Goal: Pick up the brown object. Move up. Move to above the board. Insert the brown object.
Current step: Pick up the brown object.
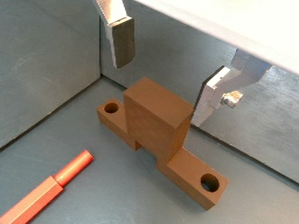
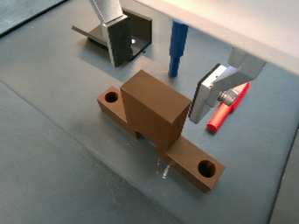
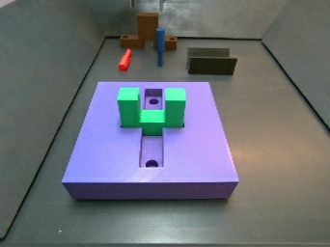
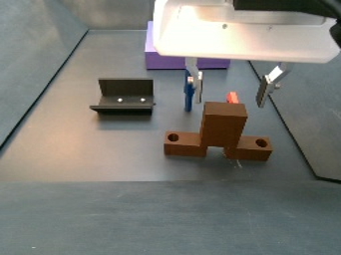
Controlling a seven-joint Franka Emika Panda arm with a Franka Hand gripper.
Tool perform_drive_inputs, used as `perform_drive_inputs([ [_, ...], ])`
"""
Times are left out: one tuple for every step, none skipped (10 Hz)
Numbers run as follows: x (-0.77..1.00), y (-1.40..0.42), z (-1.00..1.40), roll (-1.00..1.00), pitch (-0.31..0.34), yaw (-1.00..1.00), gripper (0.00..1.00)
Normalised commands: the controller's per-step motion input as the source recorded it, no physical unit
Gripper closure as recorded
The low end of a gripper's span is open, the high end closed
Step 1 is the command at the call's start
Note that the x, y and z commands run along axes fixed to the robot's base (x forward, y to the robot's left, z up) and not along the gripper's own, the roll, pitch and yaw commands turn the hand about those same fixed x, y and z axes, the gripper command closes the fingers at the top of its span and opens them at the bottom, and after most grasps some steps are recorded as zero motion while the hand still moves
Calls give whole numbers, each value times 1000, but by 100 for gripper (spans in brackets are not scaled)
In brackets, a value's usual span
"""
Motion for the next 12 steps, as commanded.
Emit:
perform_drive_inputs([
  [94,0,-189,-174,-66,0,0],
  [94,0,-194,-184,-67,0,0],
  [140,0,-183,-194,-64,0,0],
  [149,0,-183,-191,-64,-26,0],
  [117,40,-180,-186,-66,-31,0],
  [131,51,-203,-173,-56,-17,0],
  [137,57,-243,-164,-49,0,0],
  [43,89,-257,-170,-77,-6,0],
  [117,26,-189,-214,-80,0,0],
  [114,0,-243,-193,-77,0,0],
  [80,26,-266,-184,-76,0,0],
  [74,14,-277,-173,-74,0,0],
])
